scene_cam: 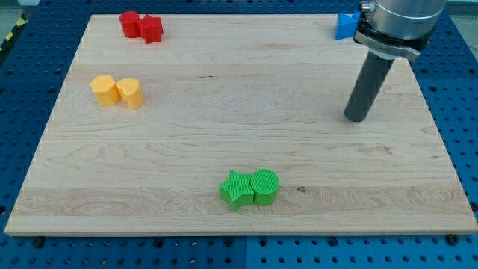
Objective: Push the red circle along with the red star right and down a bit
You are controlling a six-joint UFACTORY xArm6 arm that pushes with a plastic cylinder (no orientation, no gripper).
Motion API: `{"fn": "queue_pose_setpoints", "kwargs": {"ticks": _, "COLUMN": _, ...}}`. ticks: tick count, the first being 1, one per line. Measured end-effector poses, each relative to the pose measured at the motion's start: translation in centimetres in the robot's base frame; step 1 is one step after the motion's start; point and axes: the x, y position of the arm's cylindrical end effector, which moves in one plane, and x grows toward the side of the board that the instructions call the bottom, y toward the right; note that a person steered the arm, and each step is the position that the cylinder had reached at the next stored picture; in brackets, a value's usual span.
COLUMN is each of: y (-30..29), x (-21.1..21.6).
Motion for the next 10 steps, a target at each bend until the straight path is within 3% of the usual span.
{"fn": "queue_pose_setpoints", "kwargs": {"ticks": 1, "y": -0.4, "x": -0.1}}
{"fn": "queue_pose_setpoints", "kwargs": {"ticks": 3, "y": -9.2, "x": -7.8}}
{"fn": "queue_pose_setpoints", "kwargs": {"ticks": 5, "y": -27.2, "x": -10.4}}
{"fn": "queue_pose_setpoints", "kwargs": {"ticks": 7, "y": -47.1, "x": -18.2}}
{"fn": "queue_pose_setpoints", "kwargs": {"ticks": 8, "y": -47.3, "x": -18.6}}
{"fn": "queue_pose_setpoints", "kwargs": {"ticks": 9, "y": -45.8, "x": -24.9}}
{"fn": "queue_pose_setpoints", "kwargs": {"ticks": 10, "y": -45.7, "x": -25.5}}
